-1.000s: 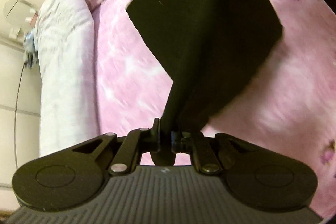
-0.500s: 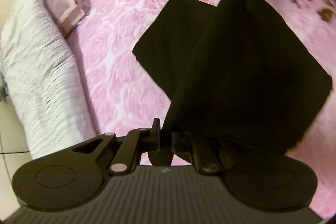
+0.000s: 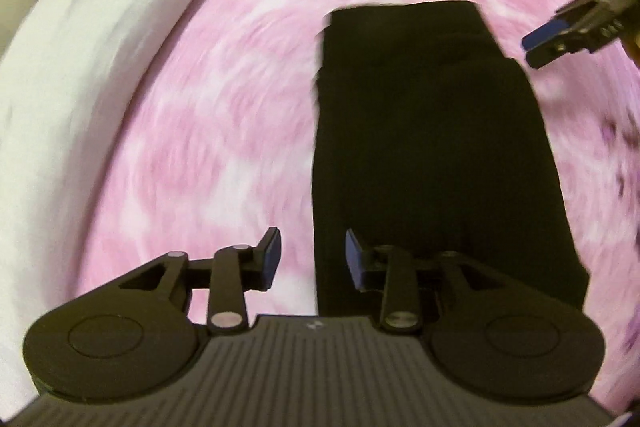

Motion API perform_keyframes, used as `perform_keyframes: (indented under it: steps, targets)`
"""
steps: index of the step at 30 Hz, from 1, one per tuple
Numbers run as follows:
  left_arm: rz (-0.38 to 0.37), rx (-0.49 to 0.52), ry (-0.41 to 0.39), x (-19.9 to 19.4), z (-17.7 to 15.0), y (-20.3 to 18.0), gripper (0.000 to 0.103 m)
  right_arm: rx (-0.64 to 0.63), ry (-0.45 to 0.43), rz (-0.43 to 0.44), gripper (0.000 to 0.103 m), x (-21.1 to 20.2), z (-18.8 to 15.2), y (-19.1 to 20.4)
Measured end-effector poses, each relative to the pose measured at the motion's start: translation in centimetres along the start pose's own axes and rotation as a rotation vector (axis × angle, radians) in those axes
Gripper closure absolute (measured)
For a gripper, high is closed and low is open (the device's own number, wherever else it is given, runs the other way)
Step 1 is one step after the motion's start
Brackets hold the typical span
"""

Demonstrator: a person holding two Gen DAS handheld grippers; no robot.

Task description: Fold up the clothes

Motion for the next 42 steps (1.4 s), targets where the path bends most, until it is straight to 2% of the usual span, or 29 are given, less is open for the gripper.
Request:
perform_keyframes:
  steps: [2,6,10,11,12,14,15,18,20,23,25,27,29,30,34,37,38,39,41,42]
  targets:
    - [-0.001,-0.136,0.005,0.5,-2.4,1.5,0.071,-0.099,0.0,0.007,0.047,0.7,1.7,0.9]
    - [-0.006,-0.379,0.002,1.7,-7.3,3.3,0.067,-0.299,0.066,0.077,0.046,5.9,5.4,2.3]
    - [-0.023,-0.553,-0.01,2.6,-11.5,4.5,0.061,-0.389,0.19,0.132,0.047,12.1,7.0,2.7]
    - [-0.036,-0.6,-0.016,2.9,-12.2,4.8,0.061,-0.389,0.228,0.164,0.056,13.0,6.8,2.7]
    - [-0.047,-0.648,-0.024,3.2,-12.8,5.0,0.06,-0.392,0.256,0.171,0.082,13.6,6.7,2.9]
    - [-0.051,-0.704,-0.041,3.5,-13.1,5.0,0.059,-0.402,0.263,0.157,0.098,13.4,7.1,3.2]
    - [-0.052,-0.721,-0.051,3.5,-12.9,4.9,0.059,-0.396,0.25,0.157,0.099,12.4,7.3,3.4]
    - [-0.077,-0.723,-0.118,2.8,-11.0,4.2,0.06,-0.44,0.203,0.119,0.099,9.5,9.1,3.0]
    - [-0.071,-0.709,-0.134,3.0,-9.5,3.8,0.06,-0.471,0.171,0.092,0.099,7.6,10.4,2.8]
    - [-0.063,-0.692,-0.119,4.8,-7.8,3.1,0.059,-0.426,0.204,0.034,0.098,8.7,10.5,-0.3]
    - [-0.033,-0.652,-0.101,5.9,-7.2,2.3,0.058,-0.37,0.199,0.028,0.094,9.4,9.6,-1.8]
    - [-0.029,-0.643,-0.107,5.8,-7.3,2.2,0.058,-0.312,0.192,0.024,0.084,10.1,8.8,-3.3]
    - [-0.025,-0.635,-0.114,5.7,-7.4,2.2,0.058,-0.269,0.135,0.034,0.075,8.9,8.4,-3.3]
    - [-0.022,-0.63,-0.117,5.6,-7.5,2.2,0.058,-0.263,0.12,0.04,0.067,8.5,8.4,-3.2]
    - [-0.014,-0.613,-0.129,5.4,-7.8,2.1,0.058,-0.208,0.125,0.066,0.063,8.9,9.2,-4.2]
    - [-0.023,-0.649,-0.128,5.8,-7.8,2.6,0.054,-0.165,0.133,0.078,0.064,10.4,10.6,-5.0]
    - [-0.028,-0.668,-0.127,6.1,-7.7,2.9,0.053,-0.148,0.15,0.087,0.092,11.2,11.0,-5.3]
    - [-0.033,-0.686,-0.126,6.3,-7.7,3.2,0.054,-0.149,0.163,0.087,0.097,11.5,11.4,-5.1]
    - [-0.041,-0.718,-0.131,6.7,-7.6,3.7,0.061,-0.227,0.132,0.078,0.099,10.9,12.3,-3.7]
    - [-0.032,-0.714,-0.173,6.0,-7.5,3.6,0.063,-0.246,0.109,0.078,0.099,10.6,12.7,-3.4]
Point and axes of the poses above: each gripper's, at about its wrist camera, not at the fingertips, and x roughly the way its jaws point, y to its left, z to its top, the point moved 1 cm from there along x, roughly the way its jaws point, and after that the axes turned 14 degrees about -x, right-handed, at the moved point
